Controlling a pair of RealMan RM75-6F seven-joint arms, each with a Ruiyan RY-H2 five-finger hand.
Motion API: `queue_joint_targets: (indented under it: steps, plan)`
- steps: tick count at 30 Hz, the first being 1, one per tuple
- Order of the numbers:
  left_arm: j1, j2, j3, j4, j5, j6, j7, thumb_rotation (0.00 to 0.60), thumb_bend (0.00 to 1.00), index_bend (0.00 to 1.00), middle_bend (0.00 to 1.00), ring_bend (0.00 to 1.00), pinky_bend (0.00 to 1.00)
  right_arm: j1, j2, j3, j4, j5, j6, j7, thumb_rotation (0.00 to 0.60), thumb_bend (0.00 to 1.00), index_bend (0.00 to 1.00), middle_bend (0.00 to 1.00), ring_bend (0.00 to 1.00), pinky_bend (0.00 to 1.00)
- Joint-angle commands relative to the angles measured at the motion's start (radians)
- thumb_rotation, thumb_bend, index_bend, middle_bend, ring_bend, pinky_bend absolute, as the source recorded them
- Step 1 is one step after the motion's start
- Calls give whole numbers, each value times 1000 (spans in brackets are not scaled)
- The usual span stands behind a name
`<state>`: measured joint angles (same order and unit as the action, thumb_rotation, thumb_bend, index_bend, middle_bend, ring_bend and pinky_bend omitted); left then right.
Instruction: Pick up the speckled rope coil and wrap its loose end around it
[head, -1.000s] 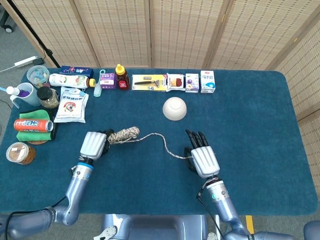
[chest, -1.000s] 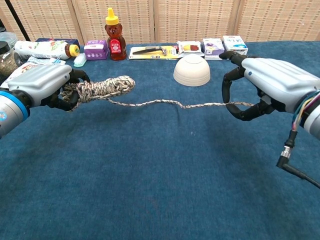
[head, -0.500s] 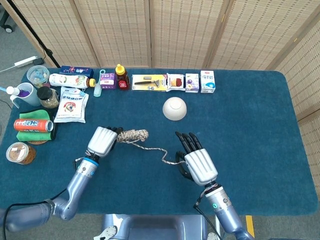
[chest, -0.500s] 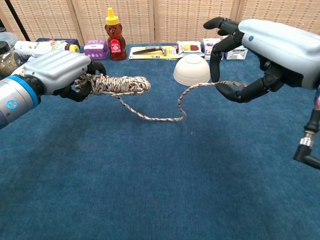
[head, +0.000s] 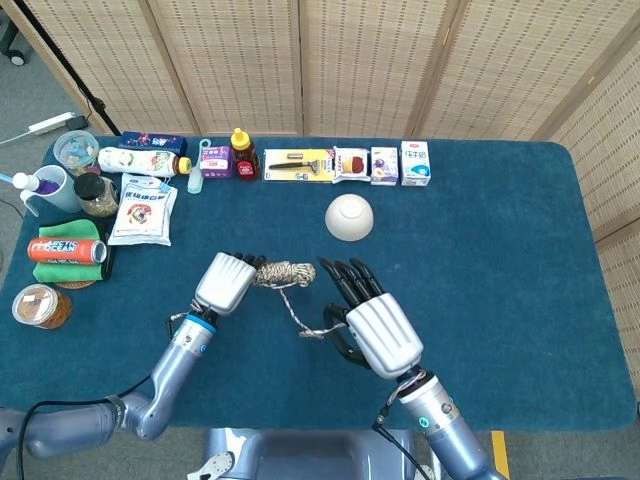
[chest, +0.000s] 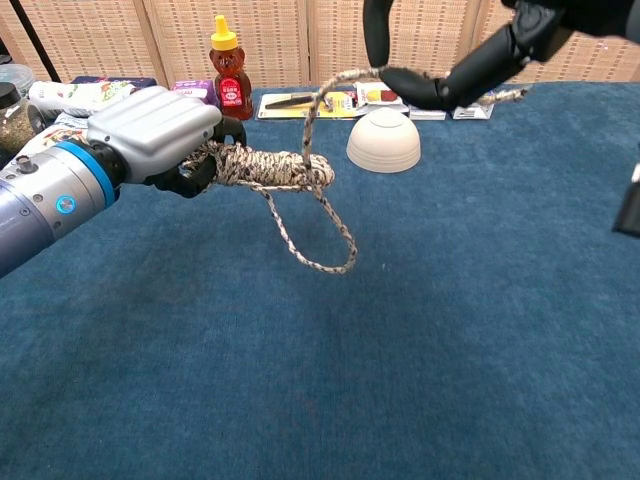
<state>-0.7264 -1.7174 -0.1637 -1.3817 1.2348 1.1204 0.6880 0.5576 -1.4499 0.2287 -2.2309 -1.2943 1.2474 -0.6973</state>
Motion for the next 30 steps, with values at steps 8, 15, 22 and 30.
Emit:
queue_joint_targets:
  steps: [8, 15, 22, 30]
  plan:
    - [-1, 41, 40, -65, 16, -38, -9, 600, 641, 708, 544, 560, 677, 158, -54, 230, 9, 228, 35, -113, 600, 493, 735, 0, 0, 0]
    - [-1, 44, 55, -81, 37, -38, -17, 600, 640, 707, 544, 559, 677, 261, -77, 335, 40, 328, 81, -161, 600, 492, 737, 0, 0, 0]
    - [2, 68, 79, -98, 76, -47, -58, 600, 640, 708, 544, 553, 677, 345, -97, 376, 195, 359, 92, -161, 600, 493, 738, 0, 0, 0]
    - [-3, 77, 91, -80, 122, -56, -119, 600, 641, 712, 544, 553, 677, 393, -116, 429, 253, 484, 89, -86, 600, 493, 738, 0, 0, 0]
